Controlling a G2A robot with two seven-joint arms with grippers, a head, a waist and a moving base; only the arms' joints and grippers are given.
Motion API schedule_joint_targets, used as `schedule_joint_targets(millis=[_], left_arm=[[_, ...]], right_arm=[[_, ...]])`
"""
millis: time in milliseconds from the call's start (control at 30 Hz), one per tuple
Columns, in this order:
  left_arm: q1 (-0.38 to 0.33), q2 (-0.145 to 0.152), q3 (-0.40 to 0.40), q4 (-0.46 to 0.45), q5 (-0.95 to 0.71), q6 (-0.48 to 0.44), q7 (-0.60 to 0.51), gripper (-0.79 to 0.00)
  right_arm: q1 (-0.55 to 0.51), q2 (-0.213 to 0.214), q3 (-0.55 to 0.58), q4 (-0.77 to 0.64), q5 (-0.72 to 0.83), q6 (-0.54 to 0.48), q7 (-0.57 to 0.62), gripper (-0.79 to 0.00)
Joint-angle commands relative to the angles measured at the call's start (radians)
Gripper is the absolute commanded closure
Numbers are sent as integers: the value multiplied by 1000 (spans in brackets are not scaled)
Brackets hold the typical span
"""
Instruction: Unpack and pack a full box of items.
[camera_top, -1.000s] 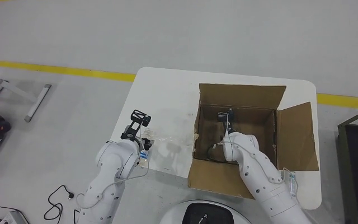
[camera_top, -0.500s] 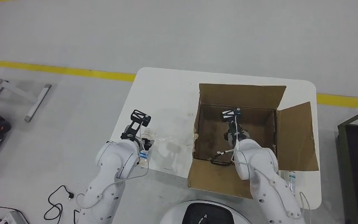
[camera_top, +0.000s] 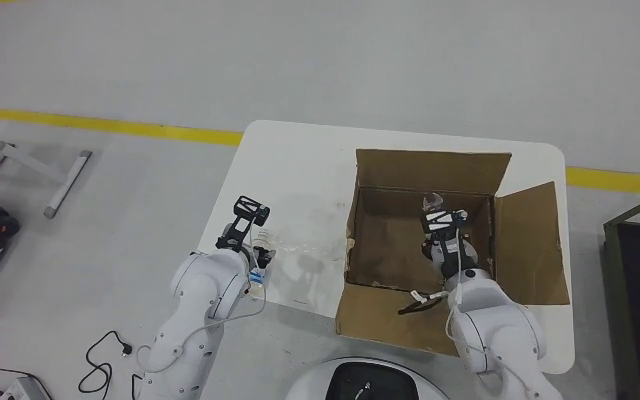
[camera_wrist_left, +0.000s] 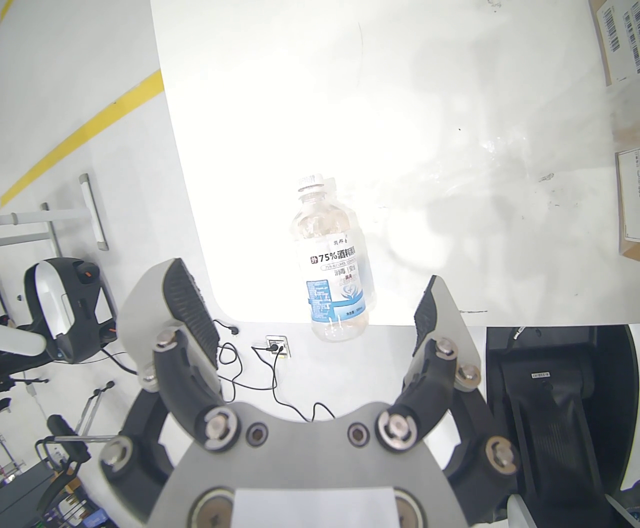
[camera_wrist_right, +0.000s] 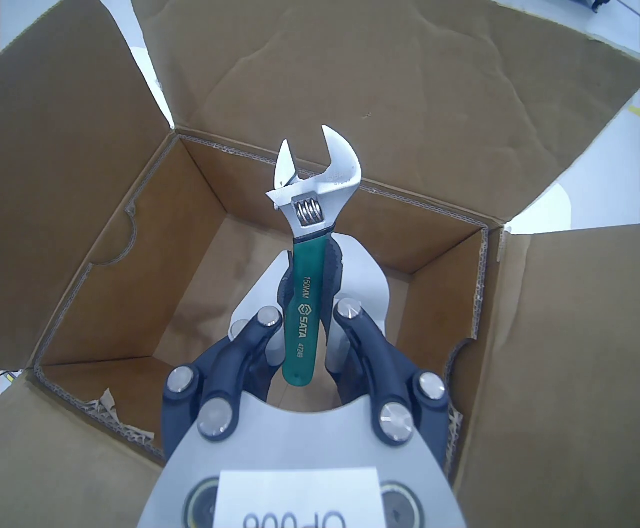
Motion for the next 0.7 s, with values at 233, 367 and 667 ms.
schedule_joint_targets(millis=[233,367,667], left_arm=[[0,0,0,0,0,0,0,-785],[0,0,0,0,0,0,0,-785],[0,0,0,0,0,0,0,-785]], right_arm=[[0,0,0,0,0,0,0,0],[-19,3,11,-6,6,-12,-35,0],[-105,21,132,-170,71,-70,-89,0]])
